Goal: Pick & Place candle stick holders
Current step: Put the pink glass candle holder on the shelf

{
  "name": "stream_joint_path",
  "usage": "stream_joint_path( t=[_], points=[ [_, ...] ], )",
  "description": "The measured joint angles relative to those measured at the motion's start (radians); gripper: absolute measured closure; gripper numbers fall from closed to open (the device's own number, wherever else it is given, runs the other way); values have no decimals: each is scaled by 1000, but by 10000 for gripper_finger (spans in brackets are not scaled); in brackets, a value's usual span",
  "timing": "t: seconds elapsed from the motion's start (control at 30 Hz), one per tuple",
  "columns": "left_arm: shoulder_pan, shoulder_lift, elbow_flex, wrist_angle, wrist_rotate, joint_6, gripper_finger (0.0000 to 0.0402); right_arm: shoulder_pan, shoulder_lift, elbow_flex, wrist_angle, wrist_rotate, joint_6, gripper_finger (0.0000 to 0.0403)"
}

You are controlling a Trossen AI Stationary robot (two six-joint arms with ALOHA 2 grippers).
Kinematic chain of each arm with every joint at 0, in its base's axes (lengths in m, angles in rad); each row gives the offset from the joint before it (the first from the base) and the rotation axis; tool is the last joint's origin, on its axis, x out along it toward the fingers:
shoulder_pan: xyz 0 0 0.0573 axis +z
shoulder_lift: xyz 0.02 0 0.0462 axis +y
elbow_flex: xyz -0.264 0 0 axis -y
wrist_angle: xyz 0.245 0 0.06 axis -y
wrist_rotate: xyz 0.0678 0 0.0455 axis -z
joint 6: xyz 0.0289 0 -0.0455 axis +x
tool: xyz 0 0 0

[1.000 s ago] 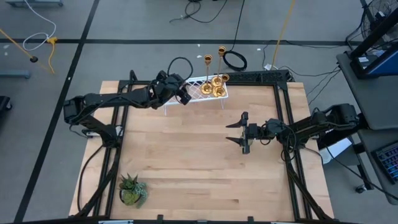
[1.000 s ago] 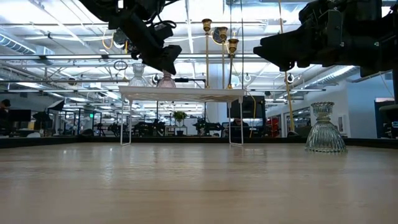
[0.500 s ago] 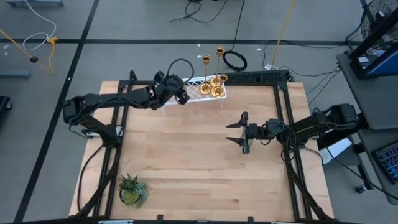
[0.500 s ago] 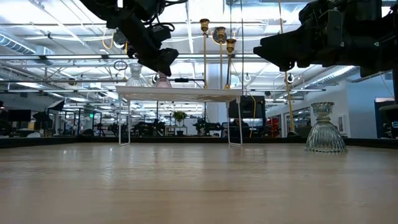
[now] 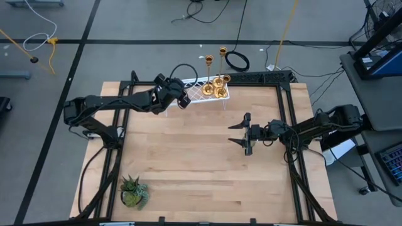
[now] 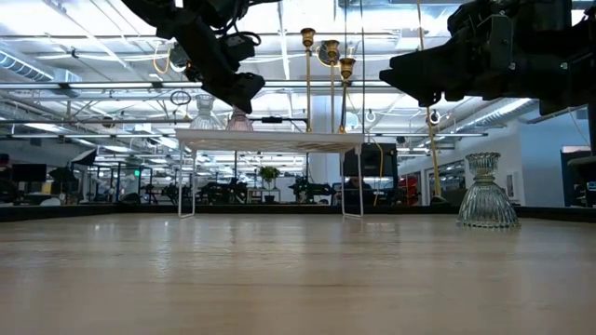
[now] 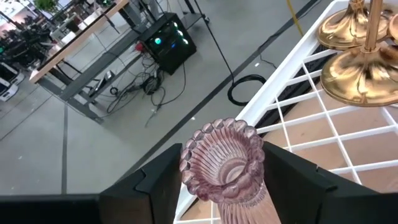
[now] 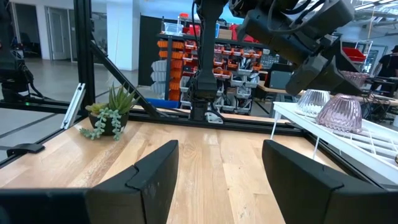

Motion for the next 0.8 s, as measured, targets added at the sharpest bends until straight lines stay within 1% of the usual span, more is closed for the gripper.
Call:
stream_joint_path(
  t=[0.27, 0.53, 0.67, 0.8],
  points=[
    [-1, 0, 0, -11, -31, 5, 181, 0, 0, 0, -1, -1, 0, 179],
    [-10, -5, 0, -24, -49, 17, 181, 1, -22, 0, -77, 0, -23, 179],
    [-24, -16, -1, -26, -53, 42, 181, 1, -73, 0, -151, 0, -27, 179],
    [-33, -42, 0, -40, -52, 63, 180, 1, -128, 0, -302, 0, -28, 179]
  ],
)
